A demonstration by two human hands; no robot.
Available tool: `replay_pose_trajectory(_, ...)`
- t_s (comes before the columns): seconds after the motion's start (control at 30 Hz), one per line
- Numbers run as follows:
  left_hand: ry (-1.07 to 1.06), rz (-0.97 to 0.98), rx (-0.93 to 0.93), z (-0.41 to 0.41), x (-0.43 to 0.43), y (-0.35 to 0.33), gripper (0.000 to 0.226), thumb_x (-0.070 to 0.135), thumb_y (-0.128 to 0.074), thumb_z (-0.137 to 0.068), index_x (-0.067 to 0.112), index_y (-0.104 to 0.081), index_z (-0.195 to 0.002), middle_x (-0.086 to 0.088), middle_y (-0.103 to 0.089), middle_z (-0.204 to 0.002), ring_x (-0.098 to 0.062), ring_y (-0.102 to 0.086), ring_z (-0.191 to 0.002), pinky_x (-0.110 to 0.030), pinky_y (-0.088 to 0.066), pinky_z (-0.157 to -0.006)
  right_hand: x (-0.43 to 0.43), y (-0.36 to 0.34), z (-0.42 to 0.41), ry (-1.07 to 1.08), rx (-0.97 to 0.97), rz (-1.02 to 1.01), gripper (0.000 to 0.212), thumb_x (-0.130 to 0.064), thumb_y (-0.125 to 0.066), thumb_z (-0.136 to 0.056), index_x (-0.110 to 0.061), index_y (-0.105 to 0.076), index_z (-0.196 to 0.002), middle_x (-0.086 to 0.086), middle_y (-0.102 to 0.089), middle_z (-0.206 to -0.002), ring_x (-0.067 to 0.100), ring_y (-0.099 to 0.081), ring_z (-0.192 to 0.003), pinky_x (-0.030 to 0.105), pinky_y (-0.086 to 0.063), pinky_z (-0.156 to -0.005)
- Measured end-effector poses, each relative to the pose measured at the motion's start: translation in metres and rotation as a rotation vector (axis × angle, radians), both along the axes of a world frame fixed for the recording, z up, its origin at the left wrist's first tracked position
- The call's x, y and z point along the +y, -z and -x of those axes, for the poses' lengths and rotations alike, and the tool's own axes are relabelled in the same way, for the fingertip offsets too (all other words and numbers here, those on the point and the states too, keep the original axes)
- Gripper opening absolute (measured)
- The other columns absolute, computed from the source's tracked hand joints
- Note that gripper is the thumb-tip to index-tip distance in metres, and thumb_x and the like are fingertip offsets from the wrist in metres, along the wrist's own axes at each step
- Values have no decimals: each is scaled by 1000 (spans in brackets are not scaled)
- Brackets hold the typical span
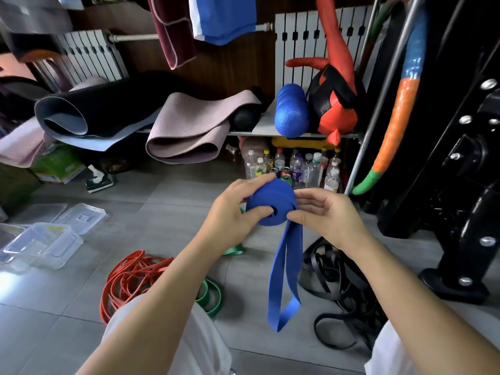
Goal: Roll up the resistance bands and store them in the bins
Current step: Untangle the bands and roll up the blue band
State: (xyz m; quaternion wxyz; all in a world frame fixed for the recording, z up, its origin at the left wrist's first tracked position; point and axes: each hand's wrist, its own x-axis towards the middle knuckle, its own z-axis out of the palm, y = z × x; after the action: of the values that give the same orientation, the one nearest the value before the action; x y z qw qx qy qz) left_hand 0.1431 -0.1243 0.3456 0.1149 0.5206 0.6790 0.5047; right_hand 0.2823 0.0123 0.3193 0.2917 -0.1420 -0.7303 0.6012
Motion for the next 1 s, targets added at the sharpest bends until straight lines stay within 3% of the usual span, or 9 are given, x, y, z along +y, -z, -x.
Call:
replay_pose_trajectory(0.13,67,-139,-308,-6,0,-1,60,-8,-66,-79,39,-55,-114,8,-62,-112,-12,-63,-101,-38,-53,-88,-3,-2,-1,5,76,30,43,-25,-77,-57,-29,-64,-98,-13,-73,-93,8,-69,-90,16,-52,-78)
replay_pose_trajectory(0.27,116,-164,-481,-11,3,5,53,-6,-64,-82,33,-55,-116,17,-66,-102,-7,-65,-91,-28,-56,-69,-5,-1,-2,18,112,35,46,-27,-77,-58,-28,-63,-102,-5,-74,-94,15,-70,-91,23,-54,-81)
replay_pose_trajectory(0.43,-5,29,15,-5,1,14,51,12,-72,-77,33,-47,-117,21,-49,-116,-2,-49,-114,-27,-50,-88,-1,5,-5,13,1,-47,44,-11,-80,-65,-36,-63,-98,-17,-73,-87,3,-68,-83,13,-51,-72)
replay_pose_trajectory(0.53,50,113,330,-4,-4,20,65,25,-67,-81,45,-36,-134,27,-39,-119,3,-44,-111,-14,-41,-88,0,10,-6,4,-77,-93,48,-6,-81,-67,-40,-62,-96,-17,-72,-87,2,-68,-84,16,-53,-76)
replay_pose_trajectory(0.6,71,147,386,-4,-4,23,59,23,-65,-83,43,-43,-134,22,-43,-114,-1,-47,-105,-18,-42,-88,-1,12,-6,3,-105,-137,48,-9,-82,-68,-43,-61,-96,-17,-71,-88,1,-68,-84,17,-53,-77)
replay_pose_trajectory(0.67,47,123,303,-4,-3,24,53,18,-67,-83,40,-52,-129,15,-50,-110,-2,-50,-102,-20,-45,-86,-2,11,-7,16,-101,-135,44,-13,-82,-68,-41,-62,-96,-15,-71,-89,2,-68,-85,16,-52,-76)
replay_pose_trajectory(0.77,-13,28,104,-9,-2,21,58,15,-69,-82,56,-48,-117,21,-52,-110,5,-51,-104,-17,-46,-87,-3,4,-9,39,-25,-48,40,-26,-81,-63,-32,-63,-98,-14,-72,-92,5,-68,-88,12,-50,-75)
replay_pose_trajectory(0.87,-64,-62,-64,-14,1,15,61,10,-69,-82,60,-49,-110,16,-56,-114,-6,-58,-106,-28,-49,-91,-1,1,-11,40,22,13,43,-28,-77,-62,-29,-62,-103,-13,-72,-94,6,-68,-90,12,-50,-75)
replay_pose_trajectory(1.0,-21,-172,-439,-21,5,15,53,-3,-65,-83,41,-58,-111,13,-69,-101,-10,-67,-91,-29,-57,-68,-3,8,-11,41,10,45,47,-27,-77,-61,-30,-59,-104,-13,-73,-91,7,-69,-88,14,-51,-74)
